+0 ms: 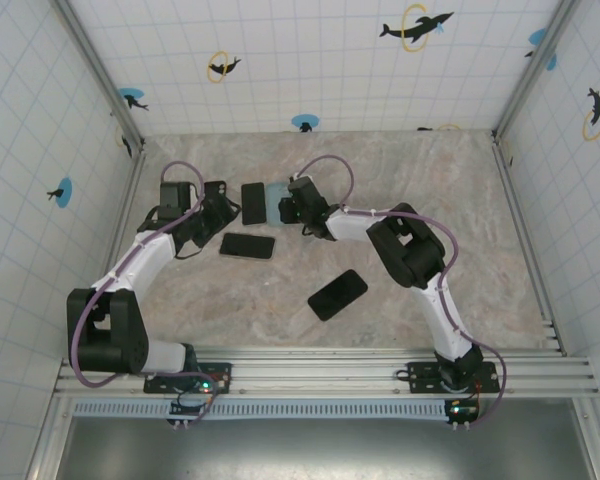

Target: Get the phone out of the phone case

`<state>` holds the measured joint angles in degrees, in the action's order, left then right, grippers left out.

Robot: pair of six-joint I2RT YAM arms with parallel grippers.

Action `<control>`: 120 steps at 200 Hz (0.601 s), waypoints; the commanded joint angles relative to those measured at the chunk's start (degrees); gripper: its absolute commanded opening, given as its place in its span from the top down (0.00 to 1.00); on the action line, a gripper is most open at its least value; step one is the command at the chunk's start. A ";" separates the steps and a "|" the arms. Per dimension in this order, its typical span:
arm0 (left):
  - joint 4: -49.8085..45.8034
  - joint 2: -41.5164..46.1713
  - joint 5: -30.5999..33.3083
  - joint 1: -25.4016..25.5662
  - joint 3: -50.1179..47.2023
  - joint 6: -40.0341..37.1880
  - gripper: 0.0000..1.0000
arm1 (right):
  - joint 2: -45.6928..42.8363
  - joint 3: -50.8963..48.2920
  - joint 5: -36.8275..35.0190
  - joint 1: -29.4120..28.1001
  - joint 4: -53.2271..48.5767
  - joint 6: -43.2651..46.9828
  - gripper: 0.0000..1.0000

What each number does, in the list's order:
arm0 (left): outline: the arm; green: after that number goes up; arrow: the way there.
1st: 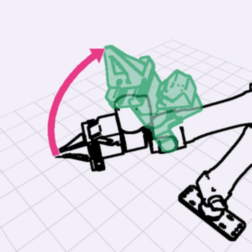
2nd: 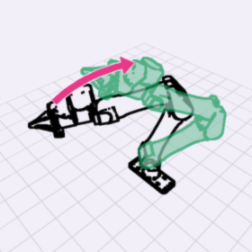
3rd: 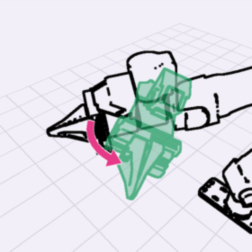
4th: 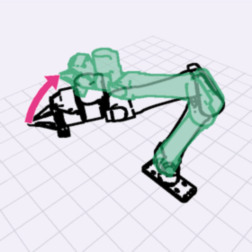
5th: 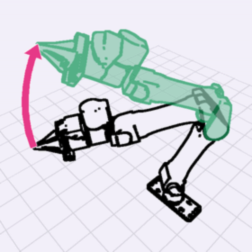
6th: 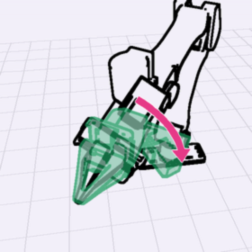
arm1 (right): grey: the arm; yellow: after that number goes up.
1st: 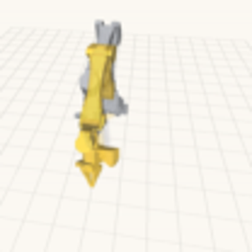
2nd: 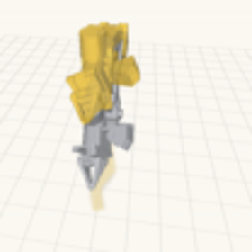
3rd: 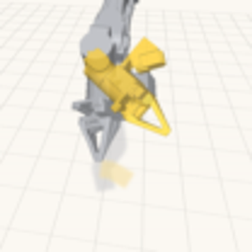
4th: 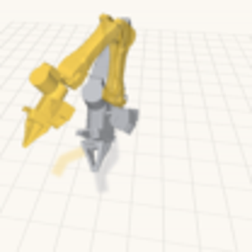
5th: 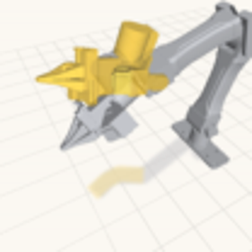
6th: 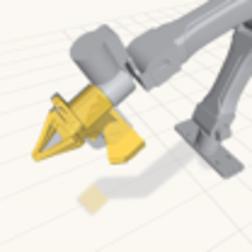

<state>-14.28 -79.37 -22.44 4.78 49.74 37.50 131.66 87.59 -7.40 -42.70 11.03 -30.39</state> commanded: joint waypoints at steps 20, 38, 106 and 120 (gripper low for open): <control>-1.35 -0.17 -1.02 -0.22 0.92 -0.30 0.02 | -0.09 -0.48 -2.58 -0.81 -2.19 0.07 0.47; -1.66 -0.17 -0.77 0.04 1.01 -0.56 0.02 | -2.82 -2.63 -0.74 -0.38 0.20 -1.01 0.45; -6.10 0.92 10.14 6.43 1.16 2.13 0.02 | -13.17 -7.99 4.49 2.16 0.14 3.92 0.37; -6.01 1.06 13.16 8.99 0.91 5.19 0.02 | -16.22 -9.85 6.37 3.16 -0.75 5.71 0.35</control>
<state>-18.06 -79.40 -15.92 10.26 49.82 38.44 122.85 80.29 -4.45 -41.12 10.37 -28.45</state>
